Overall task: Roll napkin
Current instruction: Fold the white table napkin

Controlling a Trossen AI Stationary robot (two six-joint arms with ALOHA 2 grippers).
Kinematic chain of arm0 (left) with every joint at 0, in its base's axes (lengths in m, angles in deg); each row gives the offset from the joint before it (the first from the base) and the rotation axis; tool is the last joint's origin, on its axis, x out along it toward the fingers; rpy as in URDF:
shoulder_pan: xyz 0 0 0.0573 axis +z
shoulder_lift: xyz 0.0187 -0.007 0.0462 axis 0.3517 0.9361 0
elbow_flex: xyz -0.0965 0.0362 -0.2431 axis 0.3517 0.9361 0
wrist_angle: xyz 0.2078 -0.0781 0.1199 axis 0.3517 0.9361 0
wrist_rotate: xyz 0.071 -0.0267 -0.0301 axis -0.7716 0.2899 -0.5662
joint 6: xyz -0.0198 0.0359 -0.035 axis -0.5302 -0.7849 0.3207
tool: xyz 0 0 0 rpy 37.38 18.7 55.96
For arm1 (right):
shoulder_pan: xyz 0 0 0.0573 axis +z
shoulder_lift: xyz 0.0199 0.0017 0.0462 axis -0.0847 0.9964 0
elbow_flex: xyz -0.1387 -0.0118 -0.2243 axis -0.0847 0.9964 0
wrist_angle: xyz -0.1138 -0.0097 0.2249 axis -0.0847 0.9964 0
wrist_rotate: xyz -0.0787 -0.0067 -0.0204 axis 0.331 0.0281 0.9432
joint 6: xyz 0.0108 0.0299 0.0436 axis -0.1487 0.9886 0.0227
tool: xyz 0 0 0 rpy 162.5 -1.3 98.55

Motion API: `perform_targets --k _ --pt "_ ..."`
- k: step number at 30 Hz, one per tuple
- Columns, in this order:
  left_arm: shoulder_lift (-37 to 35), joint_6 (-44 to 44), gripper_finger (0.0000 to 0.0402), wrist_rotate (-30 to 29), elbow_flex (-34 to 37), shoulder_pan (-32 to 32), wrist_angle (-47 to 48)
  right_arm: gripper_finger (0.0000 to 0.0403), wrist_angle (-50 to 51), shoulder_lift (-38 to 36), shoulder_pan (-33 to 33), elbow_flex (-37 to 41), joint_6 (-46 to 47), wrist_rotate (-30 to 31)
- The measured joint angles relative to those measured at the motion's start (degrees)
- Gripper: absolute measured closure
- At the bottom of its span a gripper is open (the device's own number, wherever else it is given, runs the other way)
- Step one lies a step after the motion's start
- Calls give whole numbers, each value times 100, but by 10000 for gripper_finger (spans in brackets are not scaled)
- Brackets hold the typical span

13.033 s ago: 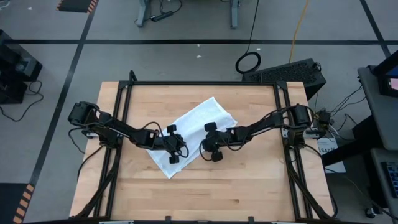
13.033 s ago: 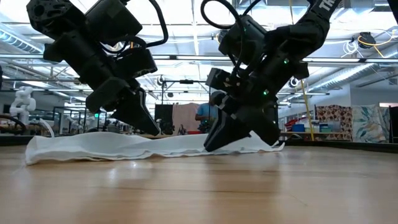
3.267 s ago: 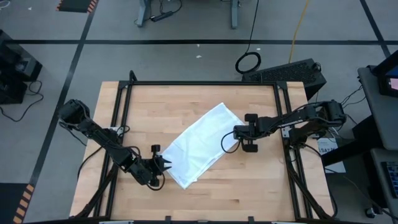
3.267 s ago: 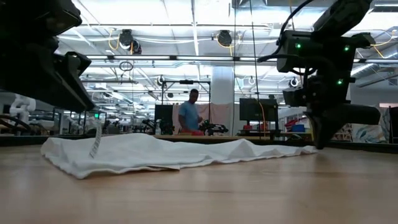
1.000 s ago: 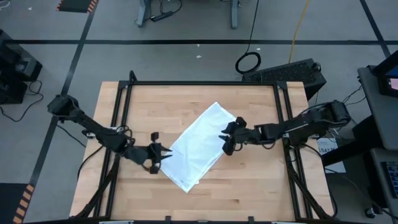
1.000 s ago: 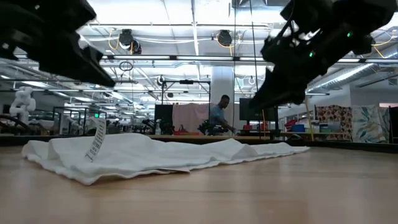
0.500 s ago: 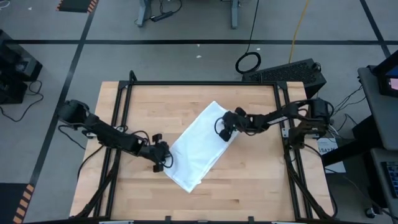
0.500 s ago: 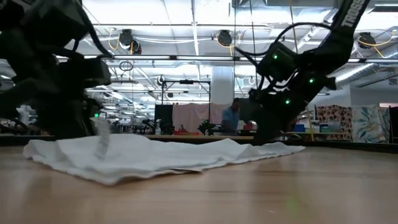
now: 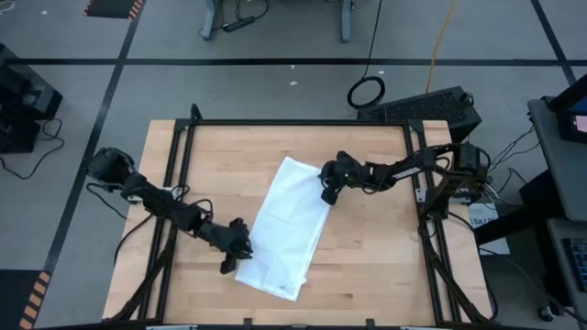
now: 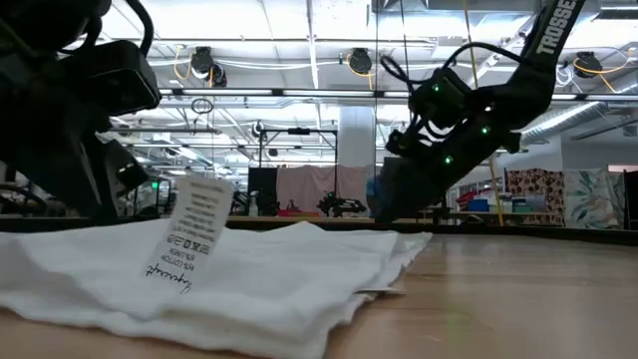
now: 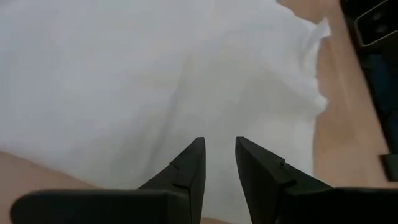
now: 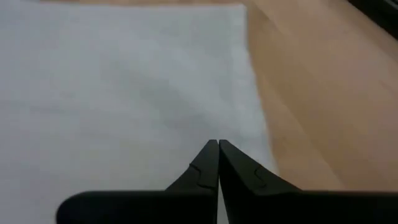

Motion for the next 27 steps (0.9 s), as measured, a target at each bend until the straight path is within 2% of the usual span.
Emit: perform_targets --k 6,11,14,20,23,25,27 --pt "-7 -256 306 -506 0 -3 193 399 244 -426 259 0 609 -974" --pt "-9 -898 306 -1547 2 1 113 399 181 -529 911 0 1178 -1009" --pt "-9 -1586 306 -1843 2 138 -352 399 188 -509 1416 0 1615 -312" --pt "-11 -3214 310 -1782 -3 961 -1453 399 159 -465 2182 -2 1928 1410" --pt "-11 -3678 326 -1168 -3 1648 -1621 399 76 -407 2333 -2 1930 1699" --pt "-3 -3864 341 -716 -10 2111 -1657 399 68 -344 2401 -2 1848 1692" --pt "95 -3931 359 -548 -27 2545 -1715 399 -155 -167 2453 -4 1703 1623"
